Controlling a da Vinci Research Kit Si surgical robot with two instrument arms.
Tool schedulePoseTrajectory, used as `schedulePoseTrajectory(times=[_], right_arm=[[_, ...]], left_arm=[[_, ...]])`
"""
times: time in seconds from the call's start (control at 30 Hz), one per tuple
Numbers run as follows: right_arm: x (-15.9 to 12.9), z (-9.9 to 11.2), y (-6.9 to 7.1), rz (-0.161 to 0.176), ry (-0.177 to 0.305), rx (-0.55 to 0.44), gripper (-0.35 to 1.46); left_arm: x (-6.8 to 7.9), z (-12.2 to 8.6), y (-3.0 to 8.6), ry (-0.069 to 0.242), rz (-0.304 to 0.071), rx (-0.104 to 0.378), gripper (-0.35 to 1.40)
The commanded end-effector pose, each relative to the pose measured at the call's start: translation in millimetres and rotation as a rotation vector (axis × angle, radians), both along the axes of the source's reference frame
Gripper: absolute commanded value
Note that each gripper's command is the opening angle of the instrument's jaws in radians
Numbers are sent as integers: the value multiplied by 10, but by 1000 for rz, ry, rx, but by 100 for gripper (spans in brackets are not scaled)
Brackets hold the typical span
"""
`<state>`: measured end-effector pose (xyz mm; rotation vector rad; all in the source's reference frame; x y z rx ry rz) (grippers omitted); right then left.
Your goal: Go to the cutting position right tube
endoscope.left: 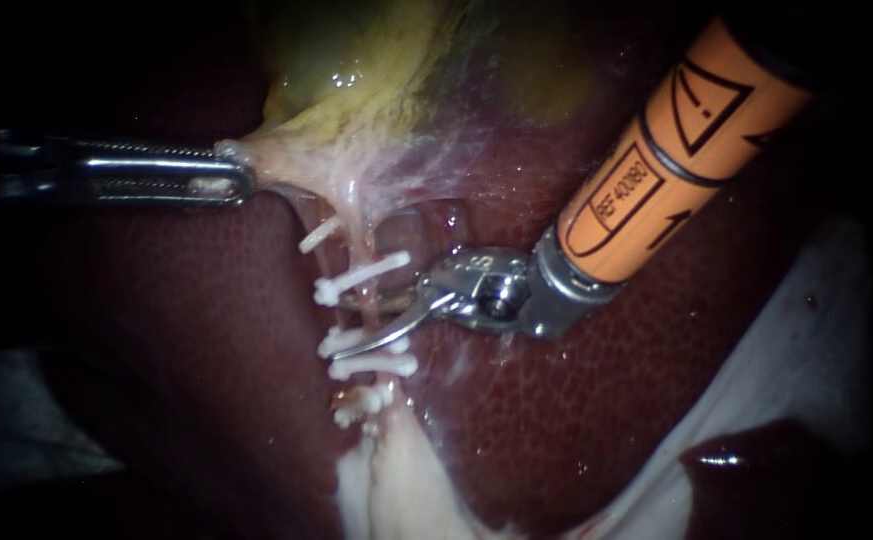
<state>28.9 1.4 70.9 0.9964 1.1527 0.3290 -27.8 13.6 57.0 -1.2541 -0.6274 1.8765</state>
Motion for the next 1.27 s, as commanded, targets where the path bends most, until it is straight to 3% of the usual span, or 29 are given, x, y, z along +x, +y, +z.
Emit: schedulePoseTrajectory(times=[0.03, 0.2, 0.47, 0.63, 0.93, 1.27], right_arm=[[5, 0, -2, -1, -2, -3, 129], [26, -1, -10, 1, -1, -6, 129], [32, -2, -7, 51, 9, -3, 129], [30, -9, -7, 54, 17, 2, 134], [26, -40, -4, 55, 30, 20, 134], [26, -42, -4, 56, 33, 21, 134]], left_arm=[[0, 0, 0, 0, 0, 0, -35], [-2, 0, 0, 1, -1, 0, -35], [-3, 1, 1, 1, -2, 0, -35], [-3, 1, 0, 1, -2, 0, -35], [1, 0, 0, 0, 0, 0, -35], [1, 1, 1, 0, 1, 0, -35]])
